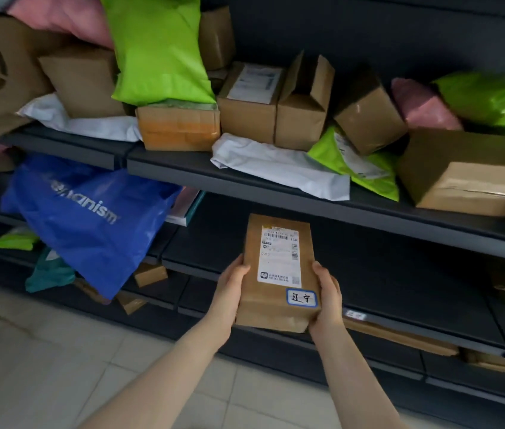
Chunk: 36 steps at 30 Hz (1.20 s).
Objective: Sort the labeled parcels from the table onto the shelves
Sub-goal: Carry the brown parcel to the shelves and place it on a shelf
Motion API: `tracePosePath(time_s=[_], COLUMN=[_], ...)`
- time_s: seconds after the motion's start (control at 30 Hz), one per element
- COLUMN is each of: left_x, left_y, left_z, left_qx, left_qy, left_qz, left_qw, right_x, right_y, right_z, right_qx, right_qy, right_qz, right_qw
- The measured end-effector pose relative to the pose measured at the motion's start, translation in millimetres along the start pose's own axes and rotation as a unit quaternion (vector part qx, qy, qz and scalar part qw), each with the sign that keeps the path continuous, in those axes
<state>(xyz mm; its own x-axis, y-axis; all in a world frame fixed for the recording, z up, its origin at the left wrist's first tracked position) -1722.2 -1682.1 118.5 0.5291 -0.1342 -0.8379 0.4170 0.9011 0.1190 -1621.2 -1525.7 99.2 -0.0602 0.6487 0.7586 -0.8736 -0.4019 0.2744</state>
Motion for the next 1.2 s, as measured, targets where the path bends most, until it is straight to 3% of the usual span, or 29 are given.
tracePosePath(time_s=[0.23, 0.63, 0.8, 0.93, 1.07, 1.2], left_x=[-14.7, -49.3, -56.6, -81.6, -102.3, -81.6], left_y=[1.9, -6.5, -5.0, -5.8, -16.6, -32.0], left_z=[-124.2, -254.6, -256.3, -235.7, -184.9, -107.5], left_qx=[0.043, 0.043, 0.033, 0.033, 0.007, 0.038], left_qy=[-0.071, -0.014, 0.012, 0.042, 0.117, 0.205], left_qz=[-0.099, -0.117, -0.128, -0.073, -0.029, 0.023], left_qw=[0.992, 0.992, 0.991, 0.996, 0.993, 0.978], right_x=[-1.6, -4.3, 3.7, 24.3, 43.8, 57.7], right_y=[53.9, 129.0, 132.6, 124.5, 90.1, 38.0], right_z=[-99.6, -196.6, -188.1, -164.6, -129.1, -66.2], right_qx=[-0.043, 0.006, 0.003, 0.015, 0.006, -0.012], right_qy=[0.031, -0.072, -0.085, -0.121, -0.138, -0.223], right_qz=[0.072, 0.131, 0.18, 0.216, 0.147, 0.095], right_qw=[0.996, 0.989, 0.98, 0.969, 0.979, 0.97])
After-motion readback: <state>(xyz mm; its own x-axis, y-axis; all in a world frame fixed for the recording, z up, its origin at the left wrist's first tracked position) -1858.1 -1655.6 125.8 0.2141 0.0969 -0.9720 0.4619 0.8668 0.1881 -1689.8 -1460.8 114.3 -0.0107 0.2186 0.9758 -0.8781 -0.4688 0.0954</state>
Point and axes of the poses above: each hand's wrist, its own z-axis away from the middle knuckle, its own y-axis out of the palm, x = y × z, the point moved 7 cm from there along -z, towards the middle knuckle, and after that the axes turned 2 degrees about -z, right-handed, at the moved point
